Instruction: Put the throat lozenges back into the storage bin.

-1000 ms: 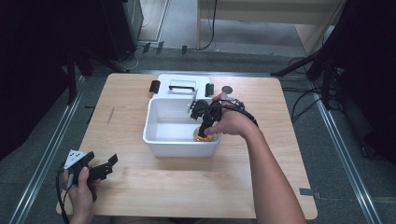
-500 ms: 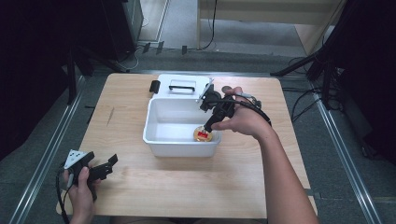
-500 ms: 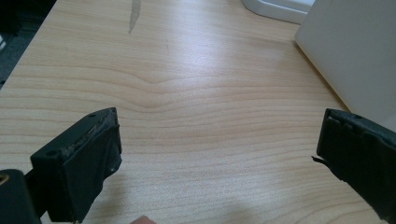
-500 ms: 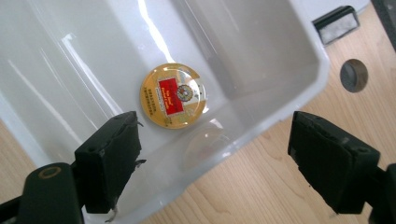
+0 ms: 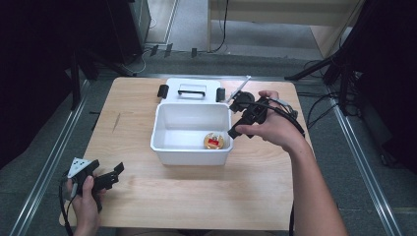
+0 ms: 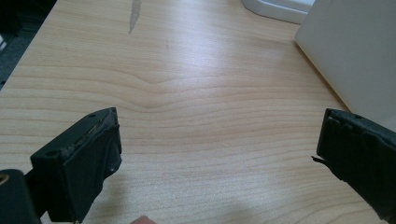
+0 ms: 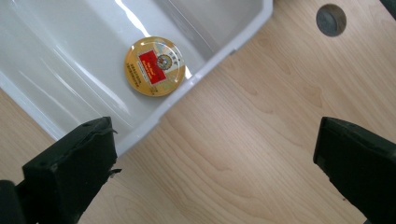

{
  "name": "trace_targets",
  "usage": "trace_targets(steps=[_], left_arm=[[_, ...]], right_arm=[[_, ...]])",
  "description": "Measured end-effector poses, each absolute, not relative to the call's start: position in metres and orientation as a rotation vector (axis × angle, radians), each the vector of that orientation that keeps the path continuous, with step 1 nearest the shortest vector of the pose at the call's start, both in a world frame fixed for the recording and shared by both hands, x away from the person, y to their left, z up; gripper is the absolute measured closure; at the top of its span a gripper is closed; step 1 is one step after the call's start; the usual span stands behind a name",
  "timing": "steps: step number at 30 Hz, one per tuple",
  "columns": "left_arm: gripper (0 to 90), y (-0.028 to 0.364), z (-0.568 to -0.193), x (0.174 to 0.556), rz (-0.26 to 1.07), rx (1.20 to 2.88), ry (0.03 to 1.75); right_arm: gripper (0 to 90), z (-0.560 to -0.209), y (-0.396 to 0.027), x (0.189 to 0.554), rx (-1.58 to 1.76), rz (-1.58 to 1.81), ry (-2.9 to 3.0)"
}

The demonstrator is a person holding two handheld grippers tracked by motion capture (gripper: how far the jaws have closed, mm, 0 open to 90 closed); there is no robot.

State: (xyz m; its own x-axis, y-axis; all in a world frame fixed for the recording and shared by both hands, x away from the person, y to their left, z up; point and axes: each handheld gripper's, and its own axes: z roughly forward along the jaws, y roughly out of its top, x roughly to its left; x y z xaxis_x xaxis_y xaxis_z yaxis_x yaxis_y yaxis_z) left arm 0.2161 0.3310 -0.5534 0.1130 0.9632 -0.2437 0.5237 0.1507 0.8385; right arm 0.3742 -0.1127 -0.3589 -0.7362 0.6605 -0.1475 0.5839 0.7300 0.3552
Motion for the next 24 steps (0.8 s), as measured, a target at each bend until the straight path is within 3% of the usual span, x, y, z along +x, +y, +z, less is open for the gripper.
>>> trace_targets(steps=[24], left_arm=[[0.2,0.330,-0.553,0.216,0.624,1.497,1.535]], right_arm=[[0.0,-0.402,-0.205,0.368,1.303,0.419,2.550]])
